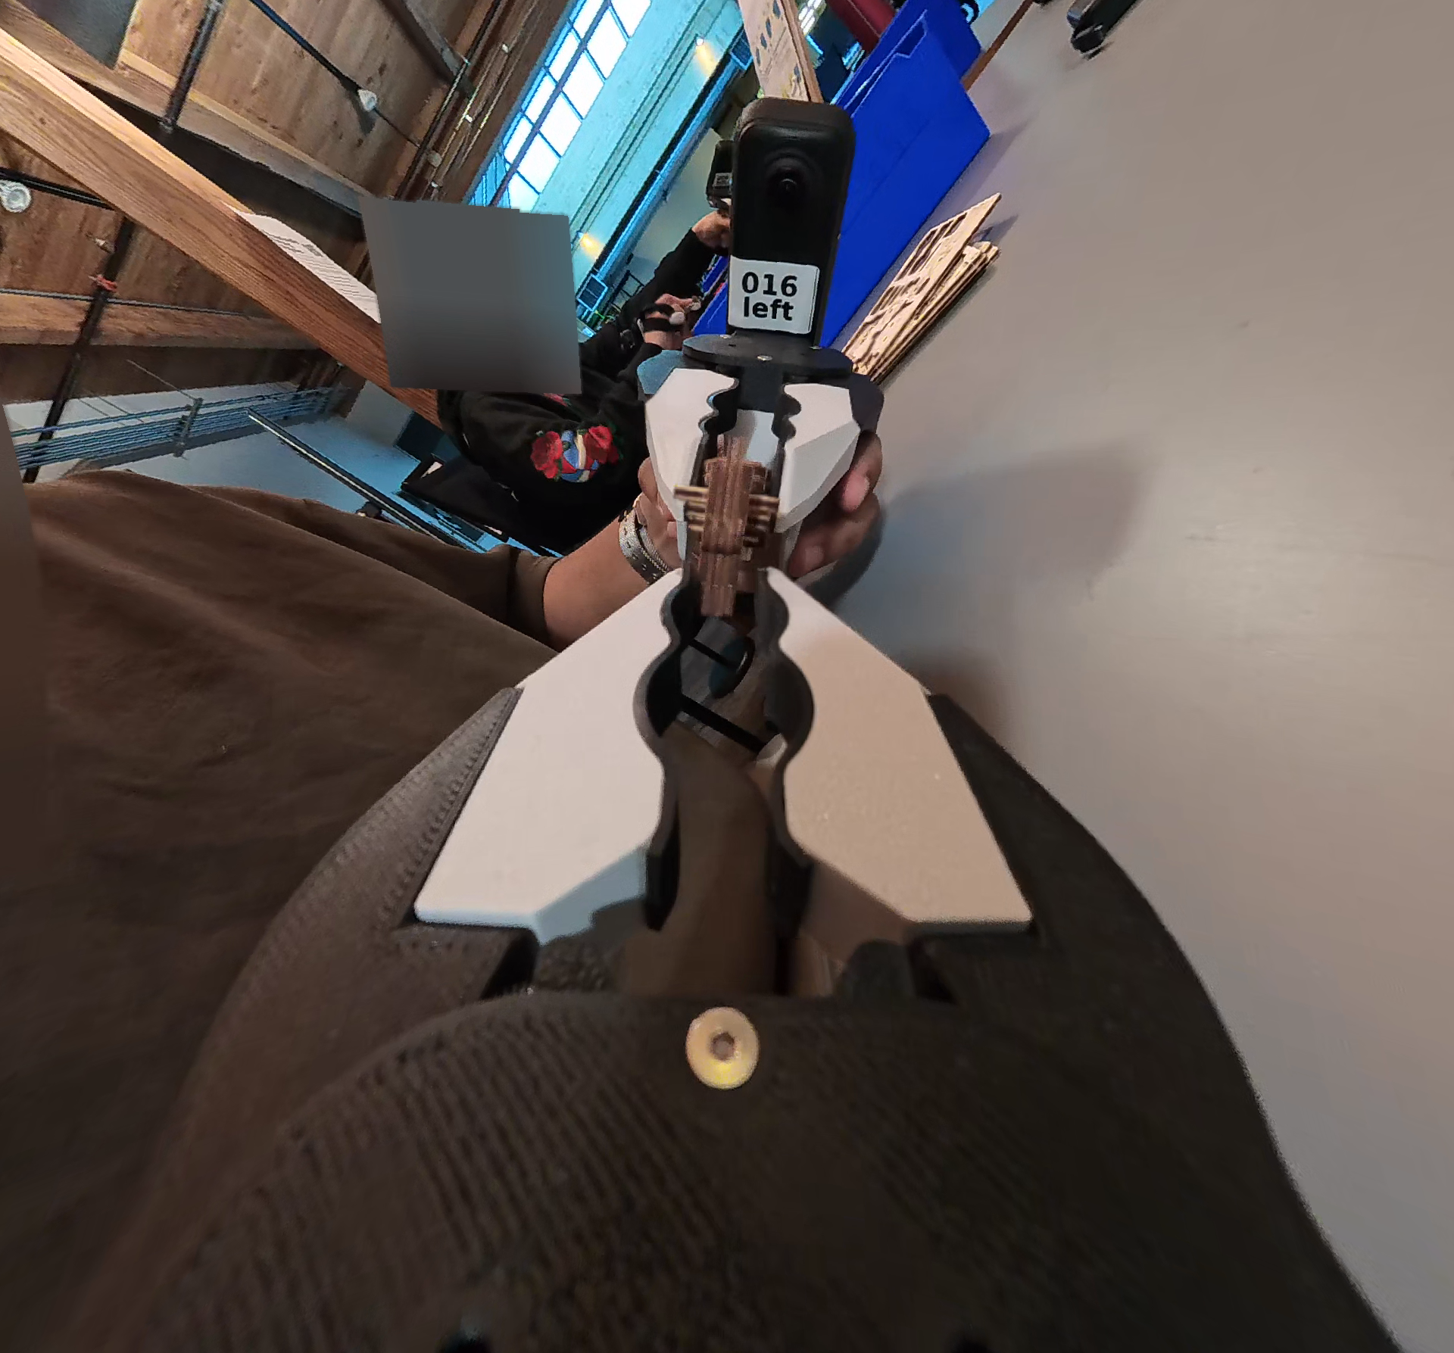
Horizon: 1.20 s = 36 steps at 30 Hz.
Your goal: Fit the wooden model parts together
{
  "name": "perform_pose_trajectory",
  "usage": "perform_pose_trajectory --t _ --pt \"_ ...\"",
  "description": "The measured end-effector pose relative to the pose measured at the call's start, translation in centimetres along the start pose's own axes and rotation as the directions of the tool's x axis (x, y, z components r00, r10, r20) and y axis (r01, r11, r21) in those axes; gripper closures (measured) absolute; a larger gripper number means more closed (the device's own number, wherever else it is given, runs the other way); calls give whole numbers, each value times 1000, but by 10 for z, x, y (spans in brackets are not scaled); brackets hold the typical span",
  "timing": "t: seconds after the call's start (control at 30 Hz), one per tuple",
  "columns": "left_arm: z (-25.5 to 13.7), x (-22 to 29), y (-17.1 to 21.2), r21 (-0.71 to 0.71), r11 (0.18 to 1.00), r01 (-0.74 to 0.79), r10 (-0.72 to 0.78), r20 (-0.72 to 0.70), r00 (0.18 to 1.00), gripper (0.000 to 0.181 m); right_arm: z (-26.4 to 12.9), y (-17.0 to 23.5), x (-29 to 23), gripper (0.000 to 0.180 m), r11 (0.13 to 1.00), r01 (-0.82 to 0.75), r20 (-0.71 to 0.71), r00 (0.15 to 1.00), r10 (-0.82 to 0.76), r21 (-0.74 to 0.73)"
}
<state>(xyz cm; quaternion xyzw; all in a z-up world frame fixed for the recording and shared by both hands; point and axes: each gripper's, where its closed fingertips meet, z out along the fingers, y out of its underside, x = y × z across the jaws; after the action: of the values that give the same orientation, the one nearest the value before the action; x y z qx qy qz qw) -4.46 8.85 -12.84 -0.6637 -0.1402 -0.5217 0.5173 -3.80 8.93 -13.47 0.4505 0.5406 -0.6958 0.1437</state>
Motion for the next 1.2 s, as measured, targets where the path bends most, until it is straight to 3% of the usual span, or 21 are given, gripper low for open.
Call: perform_pose_trajectory --t 0.17,0.37,0.47,0.73,1.2 --pt "1 -1 2 -6 1000 -2 2 3 1000 161 -2 -2 1 172 1000 23 -29 999 -23 -2" --pt "-6 -3 -3 0 999 -46 46 31 998 140 -2 1 -2 172 997 62 -36 997 -64 -39" --pt "-9 -3 -5 1 997 -75 75 43 996 144 1 10 0 172 990 96 -65 993 -103 -105" --pt "-3 -9 22 -177 976 -128 144 79 987 169 6 32 5 172 970 64 -98 991 -89 -236" --pt "-2 -5 46 -295 954 -55 66 28 997 171 7 56 3 172 920 65 -77 992 -102 -387"
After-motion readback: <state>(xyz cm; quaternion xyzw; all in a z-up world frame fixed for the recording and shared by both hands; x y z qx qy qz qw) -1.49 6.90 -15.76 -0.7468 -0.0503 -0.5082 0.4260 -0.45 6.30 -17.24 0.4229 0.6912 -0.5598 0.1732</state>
